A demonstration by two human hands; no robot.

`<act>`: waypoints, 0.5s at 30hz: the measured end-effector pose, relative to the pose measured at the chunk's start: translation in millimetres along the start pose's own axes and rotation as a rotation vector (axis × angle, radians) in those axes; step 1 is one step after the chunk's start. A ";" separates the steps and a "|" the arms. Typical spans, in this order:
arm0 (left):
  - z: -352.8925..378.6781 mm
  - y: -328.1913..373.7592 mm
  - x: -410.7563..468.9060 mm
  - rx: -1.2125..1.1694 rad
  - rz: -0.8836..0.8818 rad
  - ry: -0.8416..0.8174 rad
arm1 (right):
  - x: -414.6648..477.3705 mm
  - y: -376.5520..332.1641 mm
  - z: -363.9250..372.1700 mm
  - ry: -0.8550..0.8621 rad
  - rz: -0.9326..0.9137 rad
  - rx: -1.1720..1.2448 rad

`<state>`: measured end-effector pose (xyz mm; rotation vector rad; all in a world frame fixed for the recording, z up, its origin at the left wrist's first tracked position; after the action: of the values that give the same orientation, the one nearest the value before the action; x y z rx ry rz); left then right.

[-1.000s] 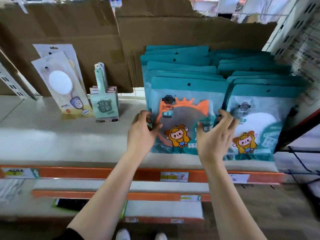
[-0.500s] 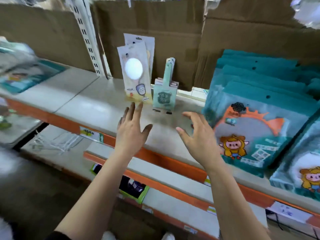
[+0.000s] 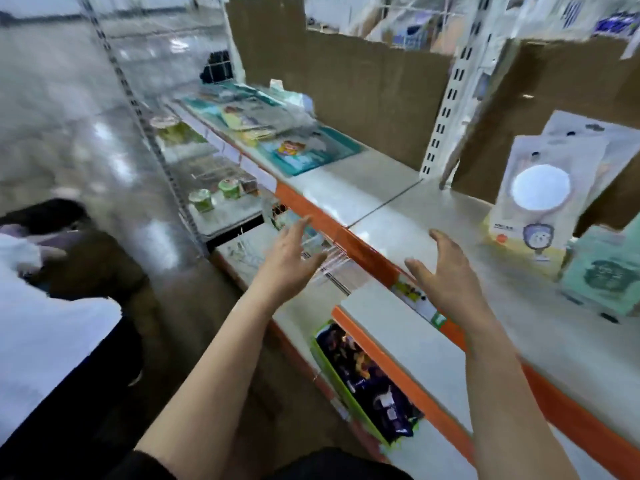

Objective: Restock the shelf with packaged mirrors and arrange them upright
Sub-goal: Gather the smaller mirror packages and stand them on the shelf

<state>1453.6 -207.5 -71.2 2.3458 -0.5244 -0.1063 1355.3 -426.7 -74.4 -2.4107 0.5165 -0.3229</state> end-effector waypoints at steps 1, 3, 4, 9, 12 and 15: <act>-15.0 -14.6 2.0 -0.016 -0.020 0.031 | 7.9 -14.2 16.2 -0.022 -0.015 0.006; -39.2 -44.9 1.2 -0.051 -0.067 0.078 | 18.0 -39.6 49.2 -0.070 -0.046 0.024; -49.6 -59.2 -0.6 -0.064 -0.088 0.096 | 21.6 -51.5 64.2 -0.092 -0.059 0.027; -98.1 -122.2 -0.6 -0.056 -0.207 0.158 | 44.2 -107.4 110.8 -0.152 -0.092 0.010; -115.3 -146.7 3.5 -0.074 -0.253 0.186 | 58.6 -126.6 129.4 -0.159 -0.083 -0.003; -120.1 -165.6 14.5 -0.119 -0.272 0.185 | 80.0 -138.6 145.5 -0.175 -0.092 -0.037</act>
<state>1549.8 -27.6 -92.6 2.2691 -0.1037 -0.0440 1517.0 -283.8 -88.9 -2.4746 0.3366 -0.1407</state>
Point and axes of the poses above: each hand's wrist, its own x-axis towards the middle knuckle, its own z-axis out of the palm, y = z × x, the point moved 4 cm from there along x, towards the middle knuckle, and after that the axes turned 2 degrees about x, right-handed, at the moved point
